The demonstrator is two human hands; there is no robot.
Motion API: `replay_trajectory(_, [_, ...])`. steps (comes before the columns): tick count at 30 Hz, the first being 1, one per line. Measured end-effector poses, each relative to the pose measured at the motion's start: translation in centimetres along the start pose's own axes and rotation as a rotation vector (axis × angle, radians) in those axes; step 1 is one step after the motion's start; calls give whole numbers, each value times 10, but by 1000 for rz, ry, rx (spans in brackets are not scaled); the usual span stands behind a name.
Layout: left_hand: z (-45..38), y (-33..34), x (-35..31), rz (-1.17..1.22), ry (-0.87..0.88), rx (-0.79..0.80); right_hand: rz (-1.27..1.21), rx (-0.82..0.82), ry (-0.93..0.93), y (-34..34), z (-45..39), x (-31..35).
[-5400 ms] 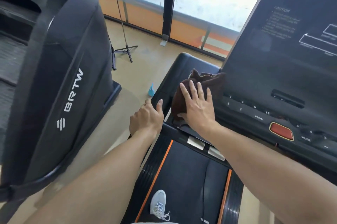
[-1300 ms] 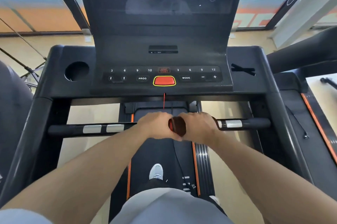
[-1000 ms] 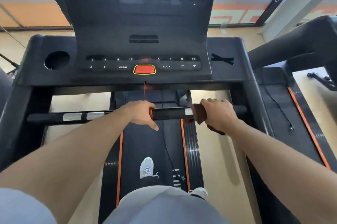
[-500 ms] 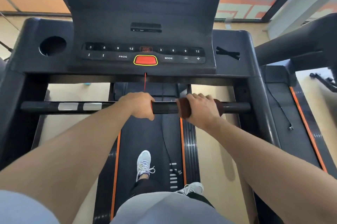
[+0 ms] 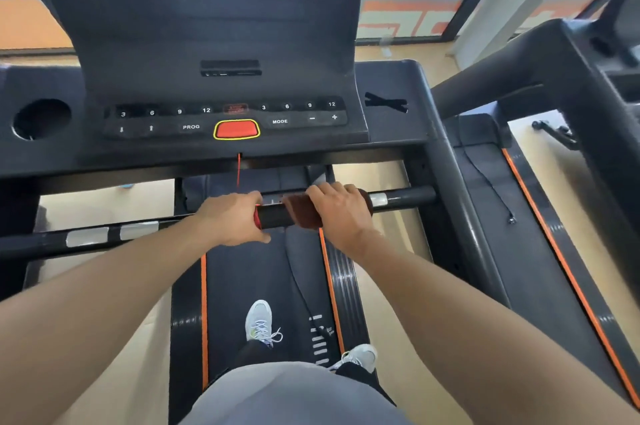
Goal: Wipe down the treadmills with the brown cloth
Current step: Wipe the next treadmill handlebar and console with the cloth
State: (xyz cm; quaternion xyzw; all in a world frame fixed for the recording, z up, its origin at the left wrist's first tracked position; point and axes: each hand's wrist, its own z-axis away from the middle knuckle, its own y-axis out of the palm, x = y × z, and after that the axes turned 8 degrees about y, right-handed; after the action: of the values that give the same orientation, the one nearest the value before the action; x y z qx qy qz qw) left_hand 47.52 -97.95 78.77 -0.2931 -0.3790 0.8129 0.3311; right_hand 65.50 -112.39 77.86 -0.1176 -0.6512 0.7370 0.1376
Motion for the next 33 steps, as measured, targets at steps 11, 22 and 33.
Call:
replay_trajectory(11, [16, -26, -79, -475, 3, -60, -79, -66, 324, 5, 44, -110])
replay_trajectory(22, [-11, -40, -197, 387, 43, -200, -1510, -1, 808, -53, 90, -89])
replay_trajectory(33, [-17, -93, -285, 1747, -25, -500, -1142, -92, 183, -100, 125, -128])
